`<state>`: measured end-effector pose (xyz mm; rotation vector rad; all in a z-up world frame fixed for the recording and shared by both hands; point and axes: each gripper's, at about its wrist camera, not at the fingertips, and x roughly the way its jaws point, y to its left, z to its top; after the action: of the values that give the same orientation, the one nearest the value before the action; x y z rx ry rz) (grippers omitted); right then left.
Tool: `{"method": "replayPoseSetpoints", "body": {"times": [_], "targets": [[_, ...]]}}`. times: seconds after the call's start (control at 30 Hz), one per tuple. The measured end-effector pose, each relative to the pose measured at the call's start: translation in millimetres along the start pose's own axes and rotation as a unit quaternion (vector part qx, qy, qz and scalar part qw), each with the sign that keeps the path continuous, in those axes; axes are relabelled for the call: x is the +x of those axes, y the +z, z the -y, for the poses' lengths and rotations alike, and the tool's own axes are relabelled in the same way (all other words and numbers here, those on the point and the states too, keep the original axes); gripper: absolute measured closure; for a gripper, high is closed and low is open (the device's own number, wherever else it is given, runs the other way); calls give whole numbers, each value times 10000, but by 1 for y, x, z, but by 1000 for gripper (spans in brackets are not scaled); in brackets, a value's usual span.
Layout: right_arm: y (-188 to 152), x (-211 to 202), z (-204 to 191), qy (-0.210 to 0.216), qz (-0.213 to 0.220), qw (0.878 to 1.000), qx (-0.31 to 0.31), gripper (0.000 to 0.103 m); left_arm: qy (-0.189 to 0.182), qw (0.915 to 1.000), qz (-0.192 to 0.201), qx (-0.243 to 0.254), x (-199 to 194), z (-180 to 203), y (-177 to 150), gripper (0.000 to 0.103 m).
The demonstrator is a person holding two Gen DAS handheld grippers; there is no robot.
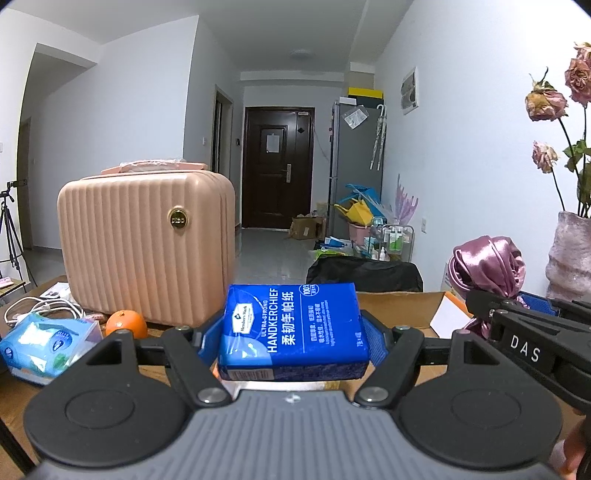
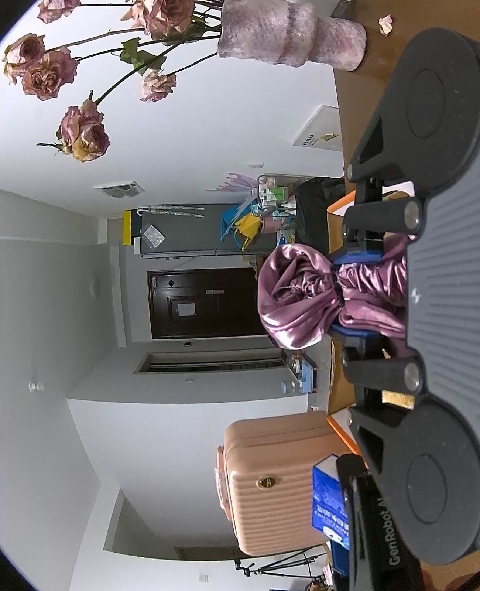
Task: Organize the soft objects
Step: 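Carry the tissue pack and scrunchie over the cardboard box with both tools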
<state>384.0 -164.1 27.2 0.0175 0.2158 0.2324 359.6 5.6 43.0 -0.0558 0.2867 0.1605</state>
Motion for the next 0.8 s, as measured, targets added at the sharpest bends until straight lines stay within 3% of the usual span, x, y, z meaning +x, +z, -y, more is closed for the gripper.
{"method": "replayPoseSetpoints", "body": {"times": [0.8], "targets": [[3, 79, 7, -323, -637, 9974, 19, 72, 160, 9997, -189, 1, 81, 19, 9, 28]]}}
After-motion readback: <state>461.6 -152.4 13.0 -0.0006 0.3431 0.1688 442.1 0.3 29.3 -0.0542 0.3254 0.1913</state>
